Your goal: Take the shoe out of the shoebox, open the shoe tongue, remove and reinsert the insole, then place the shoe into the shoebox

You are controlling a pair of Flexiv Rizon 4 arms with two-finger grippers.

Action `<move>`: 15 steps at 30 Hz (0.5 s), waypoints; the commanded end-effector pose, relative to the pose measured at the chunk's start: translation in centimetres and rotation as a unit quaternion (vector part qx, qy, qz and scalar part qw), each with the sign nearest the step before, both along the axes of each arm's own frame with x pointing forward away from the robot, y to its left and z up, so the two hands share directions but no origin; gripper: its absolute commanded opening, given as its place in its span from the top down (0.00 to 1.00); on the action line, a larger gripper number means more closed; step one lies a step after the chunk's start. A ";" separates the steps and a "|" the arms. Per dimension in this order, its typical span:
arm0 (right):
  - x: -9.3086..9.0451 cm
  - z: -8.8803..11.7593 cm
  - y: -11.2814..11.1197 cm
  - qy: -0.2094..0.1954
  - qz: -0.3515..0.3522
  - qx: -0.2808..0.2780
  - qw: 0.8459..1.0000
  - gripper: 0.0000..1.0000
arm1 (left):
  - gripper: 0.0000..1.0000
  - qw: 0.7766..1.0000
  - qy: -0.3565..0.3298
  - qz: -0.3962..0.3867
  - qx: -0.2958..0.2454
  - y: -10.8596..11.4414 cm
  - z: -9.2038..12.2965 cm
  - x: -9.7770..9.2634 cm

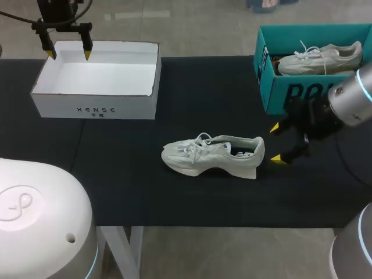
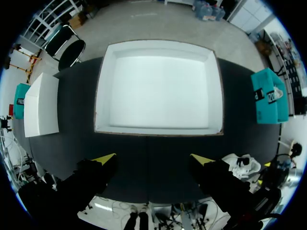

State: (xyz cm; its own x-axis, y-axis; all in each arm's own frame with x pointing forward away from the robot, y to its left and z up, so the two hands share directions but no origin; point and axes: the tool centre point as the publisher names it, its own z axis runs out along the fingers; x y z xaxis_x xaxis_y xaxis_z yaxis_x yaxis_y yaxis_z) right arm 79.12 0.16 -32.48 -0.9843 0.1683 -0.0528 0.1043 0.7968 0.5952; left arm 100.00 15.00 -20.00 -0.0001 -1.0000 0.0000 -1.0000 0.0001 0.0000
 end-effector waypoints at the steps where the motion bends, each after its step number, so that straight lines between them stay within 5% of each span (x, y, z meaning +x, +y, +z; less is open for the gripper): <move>1: 0.1 -2.3 0.7 -0.024 -0.021 0.039 0.999 0.00 | 0.00 1.000 0.000 0.000 0.000 0.0 0.0 0.0; 15: 1.5 -7.1 1.3 0.003 -0.035 0.102 0.994 0.00 | 0.00 1.000 0.000 0.000 0.000 0.0 0.0 0.0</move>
